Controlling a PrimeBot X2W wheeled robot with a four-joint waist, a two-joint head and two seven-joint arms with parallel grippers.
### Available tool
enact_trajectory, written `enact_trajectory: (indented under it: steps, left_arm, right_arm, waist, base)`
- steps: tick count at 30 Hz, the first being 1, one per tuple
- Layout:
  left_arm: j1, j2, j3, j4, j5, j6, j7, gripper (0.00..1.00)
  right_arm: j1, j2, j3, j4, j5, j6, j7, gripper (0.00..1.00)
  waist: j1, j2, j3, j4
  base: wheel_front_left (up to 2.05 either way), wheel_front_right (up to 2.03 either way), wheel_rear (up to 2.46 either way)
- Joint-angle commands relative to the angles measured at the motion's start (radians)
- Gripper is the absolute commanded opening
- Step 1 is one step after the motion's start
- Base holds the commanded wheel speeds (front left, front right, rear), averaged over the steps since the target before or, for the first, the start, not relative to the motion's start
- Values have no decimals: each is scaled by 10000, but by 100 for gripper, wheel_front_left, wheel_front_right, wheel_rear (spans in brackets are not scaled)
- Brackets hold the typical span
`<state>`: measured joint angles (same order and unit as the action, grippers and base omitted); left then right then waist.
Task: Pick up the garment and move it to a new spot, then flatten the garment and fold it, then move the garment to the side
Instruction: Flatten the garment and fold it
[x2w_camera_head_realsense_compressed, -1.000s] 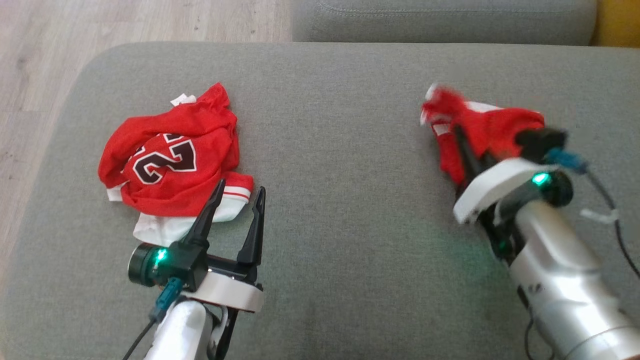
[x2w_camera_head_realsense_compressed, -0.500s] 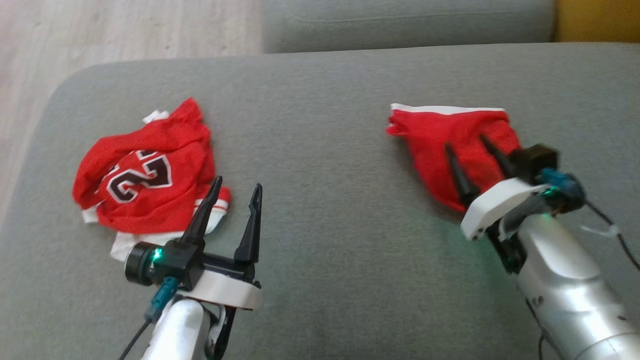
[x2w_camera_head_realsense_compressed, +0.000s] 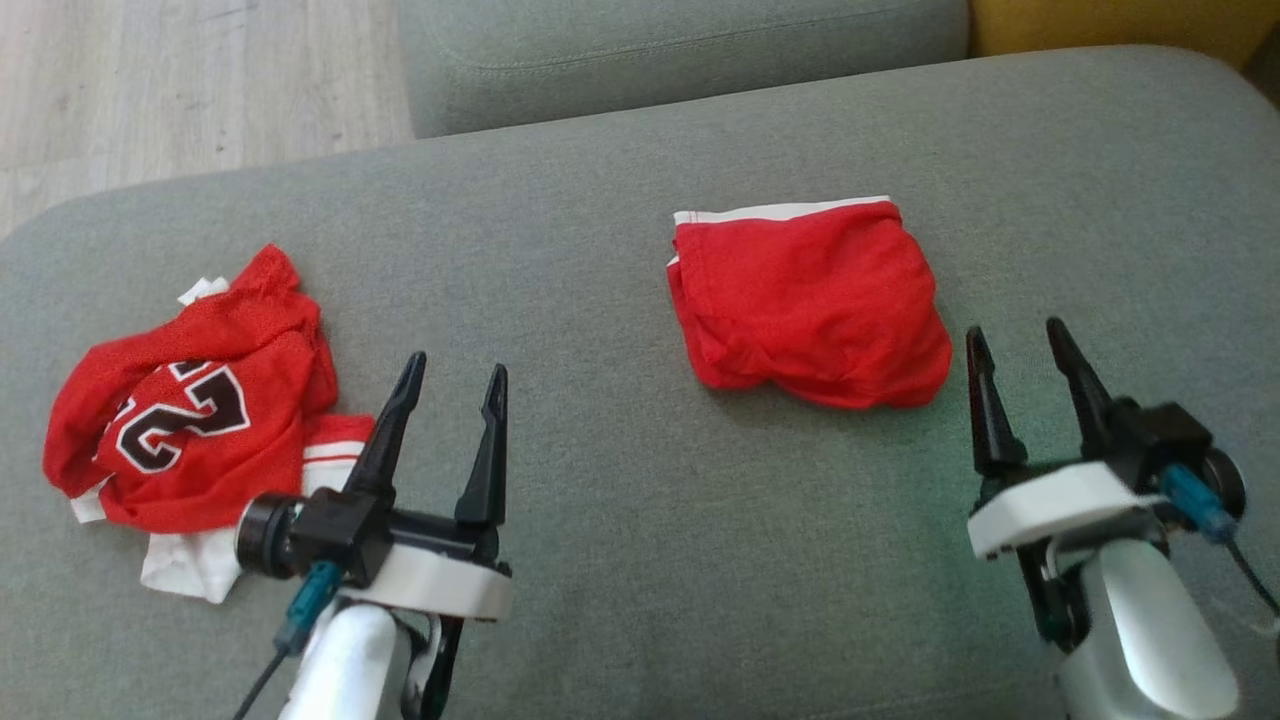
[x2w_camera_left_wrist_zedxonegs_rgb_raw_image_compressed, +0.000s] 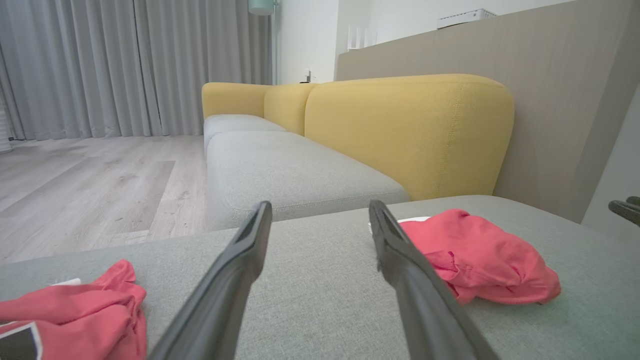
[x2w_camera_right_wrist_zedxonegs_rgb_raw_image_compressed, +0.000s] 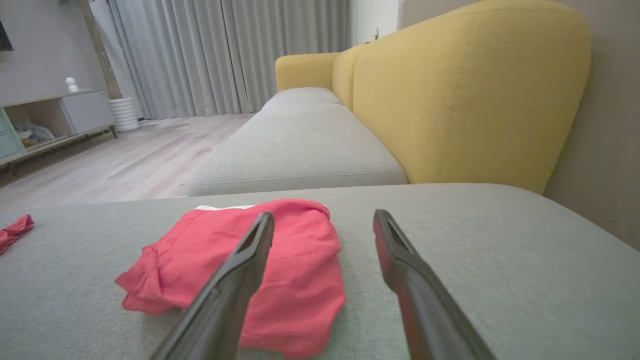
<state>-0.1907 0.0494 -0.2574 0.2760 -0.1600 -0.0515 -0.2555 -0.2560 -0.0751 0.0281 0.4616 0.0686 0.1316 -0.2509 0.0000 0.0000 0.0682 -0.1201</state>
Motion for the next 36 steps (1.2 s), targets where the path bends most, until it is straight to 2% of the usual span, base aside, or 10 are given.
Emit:
enact_trajectory:
  steps: [1, 9, 10, 11, 17, 24, 26, 27, 30, 36]
  left_arm:
    - [-33, 10, 321, -377, -102, 100, -63, 100]
    - [-242, 9, 49, -465, -176, 119, -63, 100]
    - [-312, 9, 27, -494, -163, 115, -63, 100]
    - [-392, 9, -1, -522, -139, 108, -63, 100]
    - [-911, 9, -239, -592, -16, 40, -63, 100]
    - [-1519, 9, -553, -500, -155, 115, -63, 100]
    - [-1630, 9, -606, -472, -175, 124, -63, 100]
    - [-1704, 9, -650, -438, -193, 136, -63, 100]
    - [-1766, 9, -675, -400, -225, 161, -63, 100]
    - [-1740, 9, -633, -304, -278, 240, -63, 100]
  right_arm:
    - [0, 150, 46, -502, -106, -9, -107, 100]
    - [-62, 241, -211, -982, -221, -9, -103, 100]
    - [-224, 243, -237, -998, -184, -9, -64, 42]
    - [-432, 243, -205, -1010, -212, -9, -13, 0]
    - [-1680, 156, -334, -545, -545, -9, 454, 0]
    - [-3283, 91, -1323, 886, -1130, -9, 905, 0]
    - [-3620, 40, -1709, 1372, -1417, -9, 948, 0]
    - [-3883, -20, -2024, 1989, -1660, -9, 966, 0]
    - [-4125, -141, -2056, 3174, -2008, -9, 1288, 0]
    - [-4686, -55, -1605, 4047, -2205, -9, 375, 0]
  waist:
    - [0, 0, 15, -44]
    - [0, 0, 564, 224]
    - [0, 0, 711, 288]
    - [0, 0, 881, 358]
    - [0, 0, 1771, 845]
    - [0, 0, 2676, 1638]
    - [0, 0, 2822, 1799]
    - [0, 0, 2888, 1918]
    - [0, 0, 2901, 2003]
    - [0, 0, 2679, 1885]
  base:
    - [0, 0, 0]
    - [0, 0, 0]
    - [0, 0, 0]
    - [0, 0, 0]
    - [0, 0, 0]
    - [0, 0, 0]
    - [0, 0, 0]
    - [0, 0, 0]
    - [0, 0, 0]
    - [0, 0, 0]
